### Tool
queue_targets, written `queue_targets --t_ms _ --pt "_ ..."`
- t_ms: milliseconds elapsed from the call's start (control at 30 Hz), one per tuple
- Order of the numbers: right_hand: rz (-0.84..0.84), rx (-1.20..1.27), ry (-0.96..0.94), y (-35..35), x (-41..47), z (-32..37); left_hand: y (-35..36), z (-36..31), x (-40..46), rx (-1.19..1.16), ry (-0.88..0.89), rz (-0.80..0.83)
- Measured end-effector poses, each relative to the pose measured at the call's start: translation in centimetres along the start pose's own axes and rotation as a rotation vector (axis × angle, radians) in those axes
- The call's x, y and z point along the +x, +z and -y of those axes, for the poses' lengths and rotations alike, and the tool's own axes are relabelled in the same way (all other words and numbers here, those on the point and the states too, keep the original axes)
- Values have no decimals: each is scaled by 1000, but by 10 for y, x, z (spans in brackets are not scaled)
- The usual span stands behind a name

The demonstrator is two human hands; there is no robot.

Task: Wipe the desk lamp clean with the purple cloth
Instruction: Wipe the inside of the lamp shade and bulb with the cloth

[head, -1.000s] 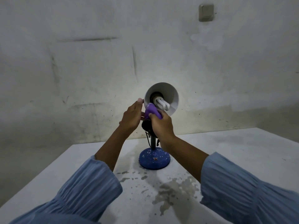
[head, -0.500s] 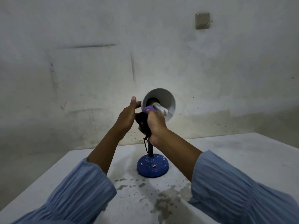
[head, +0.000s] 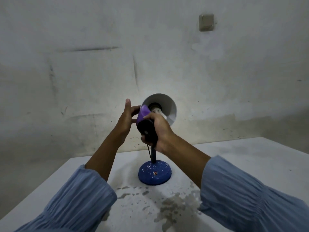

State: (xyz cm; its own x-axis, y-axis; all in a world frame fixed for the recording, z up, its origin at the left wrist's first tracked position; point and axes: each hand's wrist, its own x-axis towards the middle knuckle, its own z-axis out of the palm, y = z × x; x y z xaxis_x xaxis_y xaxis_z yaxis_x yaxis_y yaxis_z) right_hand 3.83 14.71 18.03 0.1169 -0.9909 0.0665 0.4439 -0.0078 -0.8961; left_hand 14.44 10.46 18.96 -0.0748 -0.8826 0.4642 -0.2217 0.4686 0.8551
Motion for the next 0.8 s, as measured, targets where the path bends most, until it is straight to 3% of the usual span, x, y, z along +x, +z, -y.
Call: queue_targets --t_ms 133,233,433,633,800 --pt "-133 -292 -154 -16 -9 -28 0 0 -1 23 27 -27" --pt "-185 -298 -189 -25 -10 -37 1 0 0 31 40 -63" --pt "-166 -45 -181 -9 -4 -31 5 2 2 10 40 -73" --pt "-238 -308 -360 6 6 -39 4 3 1 25 45 -89" --pt "-311 -377 -350 15 18 -33 2 0 -1 34 30 -71"
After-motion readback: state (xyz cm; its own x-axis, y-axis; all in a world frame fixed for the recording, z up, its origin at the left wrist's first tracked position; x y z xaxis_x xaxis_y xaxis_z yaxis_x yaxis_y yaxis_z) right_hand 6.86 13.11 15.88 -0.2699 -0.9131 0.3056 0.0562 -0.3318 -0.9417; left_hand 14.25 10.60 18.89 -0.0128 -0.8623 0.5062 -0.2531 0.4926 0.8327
